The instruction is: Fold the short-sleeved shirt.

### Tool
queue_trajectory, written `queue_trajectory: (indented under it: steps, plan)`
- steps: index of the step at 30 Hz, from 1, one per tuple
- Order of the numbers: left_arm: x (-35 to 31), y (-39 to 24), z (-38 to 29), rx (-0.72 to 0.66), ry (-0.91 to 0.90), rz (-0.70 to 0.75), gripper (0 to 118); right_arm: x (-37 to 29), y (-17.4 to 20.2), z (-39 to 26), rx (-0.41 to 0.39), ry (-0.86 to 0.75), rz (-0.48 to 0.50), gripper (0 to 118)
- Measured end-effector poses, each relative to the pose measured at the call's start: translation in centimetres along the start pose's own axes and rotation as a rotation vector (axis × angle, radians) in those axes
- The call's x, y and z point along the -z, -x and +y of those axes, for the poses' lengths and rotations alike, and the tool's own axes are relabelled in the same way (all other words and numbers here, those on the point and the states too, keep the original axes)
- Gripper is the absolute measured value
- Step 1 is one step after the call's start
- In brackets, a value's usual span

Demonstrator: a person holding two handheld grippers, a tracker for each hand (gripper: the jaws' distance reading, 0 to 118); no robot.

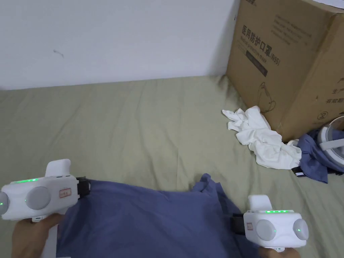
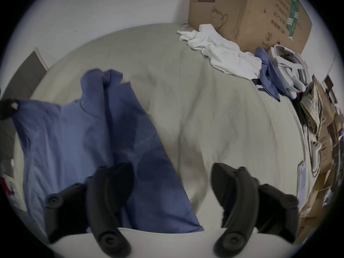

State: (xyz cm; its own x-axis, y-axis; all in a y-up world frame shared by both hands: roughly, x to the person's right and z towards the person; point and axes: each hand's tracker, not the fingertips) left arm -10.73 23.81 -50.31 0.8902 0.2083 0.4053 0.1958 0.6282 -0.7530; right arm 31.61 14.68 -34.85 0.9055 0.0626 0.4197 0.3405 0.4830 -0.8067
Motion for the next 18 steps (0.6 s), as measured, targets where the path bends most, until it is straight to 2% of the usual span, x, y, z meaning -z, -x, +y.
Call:
queue_trajectory:
  steps: [1, 4, 5, 6, 7, 9, 11, 18]
  plan:
    - [2.8, 1.2, 4.1, -0.003, -0.001, 0.0, 8, 0.1, 0.6, -0.2, -0.027, 0.002, -0.022, 78]
    - [2.8, -0.8, 3.2, -0.019, 0.004, -0.006, 8, 0.9, 1.4, -0.5, -0.034, 0.012, -0.002, 60]
    - [3.1, 1.8, 4.5, -0.024, 0.004, -0.007, 8, 0.6, 1.3, -0.7, -0.026, 0.006, 0.008, 49]
    - [3.0, 1.4, 4.2, -0.029, 0.007, -0.007, 8, 0.2, 1.4, -0.7, -0.022, 0.002, 0.002, 33]
    - [2.8, 0.8, 3.7, -0.029, 0.008, -0.005, 8, -0.4, 1.6, -0.7, -0.025, -0.01, 0.0, 12]
    - [2.6, 2.4, 4.4, -0.028, 0.007, -0.003, 8, -1.0, 1.6, -0.9, -0.068, -0.05, -0.036, 8]
    - [2.1, 2.0, 3.8, -0.036, 0.0, 0.005, 8, -1.8, 1.3, -0.9, -0.068, -0.05, 0.005, 7]
    - [-1.0, 4.5, 3.5, -0.089, -0.047, 0.012, 8, -6.4, -0.1, -1.1, -0.076, -0.147, -0.025, 7]
